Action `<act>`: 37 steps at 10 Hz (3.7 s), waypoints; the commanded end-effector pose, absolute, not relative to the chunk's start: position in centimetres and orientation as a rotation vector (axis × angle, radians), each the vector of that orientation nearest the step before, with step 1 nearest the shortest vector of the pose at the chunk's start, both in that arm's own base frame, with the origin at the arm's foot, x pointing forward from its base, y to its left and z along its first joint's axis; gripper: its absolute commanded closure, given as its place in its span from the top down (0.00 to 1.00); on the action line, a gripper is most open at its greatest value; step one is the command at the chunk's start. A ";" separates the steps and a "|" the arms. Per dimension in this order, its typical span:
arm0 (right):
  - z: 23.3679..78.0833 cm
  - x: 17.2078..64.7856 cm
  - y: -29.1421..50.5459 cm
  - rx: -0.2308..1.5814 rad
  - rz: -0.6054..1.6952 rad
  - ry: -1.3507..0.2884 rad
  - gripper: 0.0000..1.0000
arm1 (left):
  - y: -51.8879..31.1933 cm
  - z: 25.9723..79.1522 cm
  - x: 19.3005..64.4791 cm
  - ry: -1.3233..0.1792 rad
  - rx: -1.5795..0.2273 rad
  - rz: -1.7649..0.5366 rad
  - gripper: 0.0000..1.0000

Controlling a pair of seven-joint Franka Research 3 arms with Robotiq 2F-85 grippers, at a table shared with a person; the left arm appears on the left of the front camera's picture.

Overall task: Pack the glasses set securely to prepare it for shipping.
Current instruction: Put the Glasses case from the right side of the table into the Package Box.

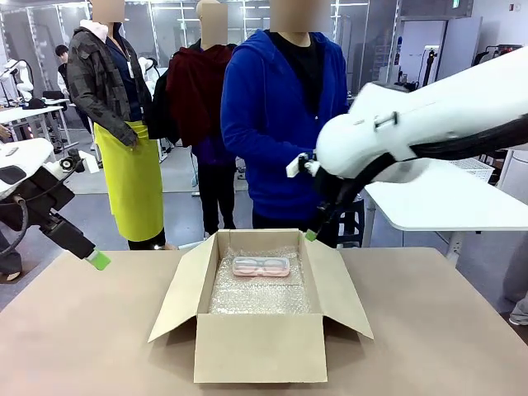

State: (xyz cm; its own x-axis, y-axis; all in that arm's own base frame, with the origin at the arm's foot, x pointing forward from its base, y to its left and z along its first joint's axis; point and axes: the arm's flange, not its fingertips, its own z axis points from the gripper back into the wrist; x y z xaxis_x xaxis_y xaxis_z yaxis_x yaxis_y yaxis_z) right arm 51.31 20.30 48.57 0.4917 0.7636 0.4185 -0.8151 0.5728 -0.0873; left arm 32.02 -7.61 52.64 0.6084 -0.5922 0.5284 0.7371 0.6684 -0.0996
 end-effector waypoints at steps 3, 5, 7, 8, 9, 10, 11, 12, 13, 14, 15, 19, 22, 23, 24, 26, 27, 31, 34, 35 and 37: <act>51.3 41.3 11.3 0.192 0.811 -0.490 1.00 | -7.5 52.6 32.1 -0.497 -0.344 -0.797 1.00; 52.2 39.6 8.0 0.205 0.688 -0.453 1.00 | -7.5 52.6 32.1 -0.497 -0.344 -0.797 1.00; 52.3 38.7 6.7 0.198 0.634 -0.436 1.00 | -7.5 52.6 32.1 -0.497 -0.344 -0.797 1.00; 51.6 38.8 6.9 0.229 0.660 -0.444 1.00 | -7.5 52.6 32.1 -0.497 -0.344 -0.797 1.00; 52.3 39.2 5.8 0.215 0.684 -0.463 1.00 | -7.5 52.6 32.1 -0.497 -0.344 -0.797 1.00; 52.3 39.2 5.8 0.215 0.684 -0.463 1.00 | -7.5 52.6 32.1 -0.497 -0.344 -0.797 1.00; 52.3 39.2 5.8 0.215 0.684 -0.463 1.00 | -7.5 52.6 32.1 -0.497 -0.344 -0.797 1.00; 52.3 39.2 5.8 0.215 0.684 -0.463 1.00 | -7.5 52.6 32.1 -0.497 -0.344 -0.797 1.00; 52.3 39.2 5.8 0.215 0.684 -0.463 1.00 | -7.5 52.6 32.1 -0.497 -0.344 -0.797 1.00; 52.3 39.2 5.8 0.215 0.684 -0.463 1.00 | -7.5 52.6 32.1 -0.497 -0.344 -0.797 1.00; 52.3 39.2 5.8 0.215 0.684 -0.463 1.00 | -7.5 52.6 32.1 -0.497 -0.344 -0.797 1.00; 52.3 39.2 5.8 0.215 0.684 -0.463 1.00 | -7.5 52.6 32.1 -0.497 -0.344 -0.797 1.00; 52.3 39.2 5.8 0.215 0.684 -0.463 1.00 | -7.5 52.6 32.1 -0.497 -0.344 -0.797 1.00; 52.3 39.2 5.8 0.215 0.684 -0.463 1.00 | -7.5 52.6 32.1 -0.497 -0.344 -0.797 1.00; 52.3 39.2 5.8 0.215 0.684 -0.463 1.00 | -7.5 52.6 32.1 -0.497 -0.344 -0.797 1.00; 52.3 39.2 5.8 0.215 0.684 -0.463 1.00 | -7.5 52.6 32.1 -0.497 -0.344 -0.797 1.00; 52.3 39.2 5.8 0.215 0.684 -0.463 1.00 | -7.5 52.6 32.1 -0.497 -0.344 -0.797 1.00; 52.3 39.2 5.8 0.215 0.684 -0.463 1.00 | -7.5 52.6 32.1 -0.497 -0.344 -0.797 1.00; 52.3 39.2 5.8 0.215 0.684 -0.463 1.00 | -7.5 52.6 32.1 -0.497 -0.344 -0.797 1.00; 52.3 39.2 5.8 0.215 0.684 -0.463 1.00 | -7.5 52.6 32.1 -0.497 -0.344 -0.797 1.00; 52.3 39.2 5.8 0.215 0.684 -0.463 1.00 | -7.5 52.6 32.1 -0.497 -0.344 -0.797 1.00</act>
State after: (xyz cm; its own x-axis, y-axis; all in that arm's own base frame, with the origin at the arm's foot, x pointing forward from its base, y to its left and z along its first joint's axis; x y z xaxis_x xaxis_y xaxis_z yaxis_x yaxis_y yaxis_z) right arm 39.17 5.74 52.18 0.6793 0.5586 0.4759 -0.6547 0.7543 0.0491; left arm 32.02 -7.63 52.65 0.6084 -0.5924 0.5281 0.7370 0.6686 -0.0989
